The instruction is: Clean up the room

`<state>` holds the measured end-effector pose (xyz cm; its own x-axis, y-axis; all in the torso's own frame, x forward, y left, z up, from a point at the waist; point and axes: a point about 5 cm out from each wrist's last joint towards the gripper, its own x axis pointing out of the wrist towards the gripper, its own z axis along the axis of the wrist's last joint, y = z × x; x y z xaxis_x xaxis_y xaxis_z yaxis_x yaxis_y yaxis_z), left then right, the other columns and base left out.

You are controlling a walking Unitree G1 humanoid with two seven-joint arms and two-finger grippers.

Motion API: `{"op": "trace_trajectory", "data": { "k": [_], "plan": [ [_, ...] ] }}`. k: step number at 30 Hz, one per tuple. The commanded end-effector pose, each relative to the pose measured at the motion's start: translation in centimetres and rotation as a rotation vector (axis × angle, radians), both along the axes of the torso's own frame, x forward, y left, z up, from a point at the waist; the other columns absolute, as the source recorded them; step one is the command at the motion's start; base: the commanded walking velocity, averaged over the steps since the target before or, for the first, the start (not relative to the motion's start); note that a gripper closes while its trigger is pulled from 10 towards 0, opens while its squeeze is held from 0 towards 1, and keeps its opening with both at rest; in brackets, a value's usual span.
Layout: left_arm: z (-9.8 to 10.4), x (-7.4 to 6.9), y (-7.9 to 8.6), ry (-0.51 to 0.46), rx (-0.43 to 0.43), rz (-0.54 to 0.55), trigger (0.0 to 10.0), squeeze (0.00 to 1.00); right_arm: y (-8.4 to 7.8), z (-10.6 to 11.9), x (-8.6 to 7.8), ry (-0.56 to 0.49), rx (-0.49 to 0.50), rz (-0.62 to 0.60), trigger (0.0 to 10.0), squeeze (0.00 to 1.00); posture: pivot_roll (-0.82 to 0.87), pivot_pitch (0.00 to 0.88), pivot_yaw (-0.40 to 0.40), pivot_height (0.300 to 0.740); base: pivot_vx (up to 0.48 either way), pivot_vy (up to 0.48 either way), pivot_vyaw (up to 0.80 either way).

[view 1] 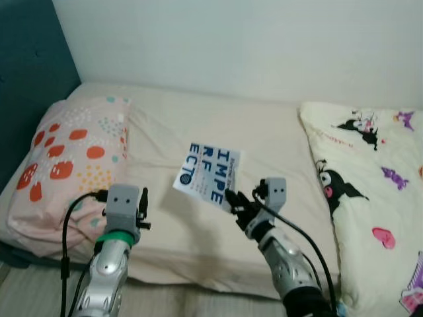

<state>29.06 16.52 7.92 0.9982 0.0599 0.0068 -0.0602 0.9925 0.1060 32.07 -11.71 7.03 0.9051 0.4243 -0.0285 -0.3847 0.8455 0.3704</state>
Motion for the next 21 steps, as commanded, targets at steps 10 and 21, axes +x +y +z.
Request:
{"op": "trace_trajectory", "data": {
  "k": [10,21],
  "plan": [
    [-0.67,-0.39,0.51,0.037,-0.011,0.014,10.0,0.00,0.04,0.27,0.50,0.005,0.043,-0.032,10.0,0.00,0.05,0.000,-0.012,0.740,0.000,0.000,-0.16],
    [-0.58,-0.32,0.54,0.035,-0.002,0.002,10.0,0.00,-0.12,0.03,0.50,0.013,0.039,-0.055,10.0,0.00,0.05,0.000,-0.009,0.740,0.000,0.000,-0.57]
  ]
}}
